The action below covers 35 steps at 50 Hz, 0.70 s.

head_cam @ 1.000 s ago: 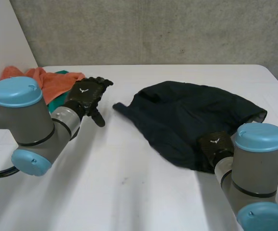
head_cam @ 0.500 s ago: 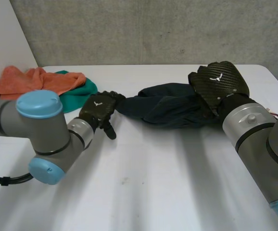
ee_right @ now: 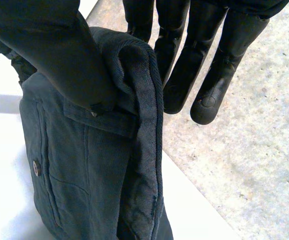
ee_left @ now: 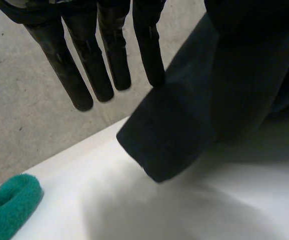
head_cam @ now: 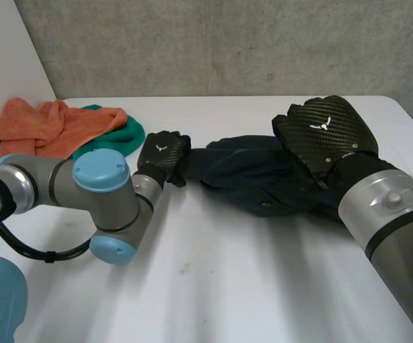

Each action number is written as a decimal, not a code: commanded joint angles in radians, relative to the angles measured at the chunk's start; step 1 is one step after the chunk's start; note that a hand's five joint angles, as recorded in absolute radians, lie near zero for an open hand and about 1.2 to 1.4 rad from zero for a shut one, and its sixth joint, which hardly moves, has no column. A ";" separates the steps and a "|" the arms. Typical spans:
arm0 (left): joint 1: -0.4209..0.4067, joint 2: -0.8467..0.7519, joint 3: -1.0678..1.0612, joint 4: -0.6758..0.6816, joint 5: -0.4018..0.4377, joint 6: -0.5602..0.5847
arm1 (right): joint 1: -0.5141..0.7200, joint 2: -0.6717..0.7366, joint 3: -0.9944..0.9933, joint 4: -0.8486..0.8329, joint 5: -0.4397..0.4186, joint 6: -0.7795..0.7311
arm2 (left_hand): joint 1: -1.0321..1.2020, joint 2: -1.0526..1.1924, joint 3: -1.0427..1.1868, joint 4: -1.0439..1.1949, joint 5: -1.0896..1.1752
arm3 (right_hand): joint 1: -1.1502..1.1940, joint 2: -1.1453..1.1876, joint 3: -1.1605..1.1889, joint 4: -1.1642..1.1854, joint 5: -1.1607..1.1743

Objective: Fold the laundry.

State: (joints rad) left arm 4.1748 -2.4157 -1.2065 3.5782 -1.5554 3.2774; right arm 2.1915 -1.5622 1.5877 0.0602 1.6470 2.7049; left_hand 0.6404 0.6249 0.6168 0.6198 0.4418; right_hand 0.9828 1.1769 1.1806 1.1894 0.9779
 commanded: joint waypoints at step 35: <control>0.143 0.972 -0.464 -0.162 0.176 0.005 | -0.174 0.094 -0.235 0.167 -0.099 -0.155 | 0.756 0.771 0.779 0.776 0.780 | 0.413 0.219 0.216 0.207 0.244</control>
State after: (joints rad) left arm 4.3210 -1.5218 -1.5906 3.4594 -1.4222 3.2778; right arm 2.0368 -1.5574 1.4066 0.1928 1.5659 2.5818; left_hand 1.1493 1.1952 1.1924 1.1985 0.9826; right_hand 0.9829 1.1772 1.1810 1.1900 0.9779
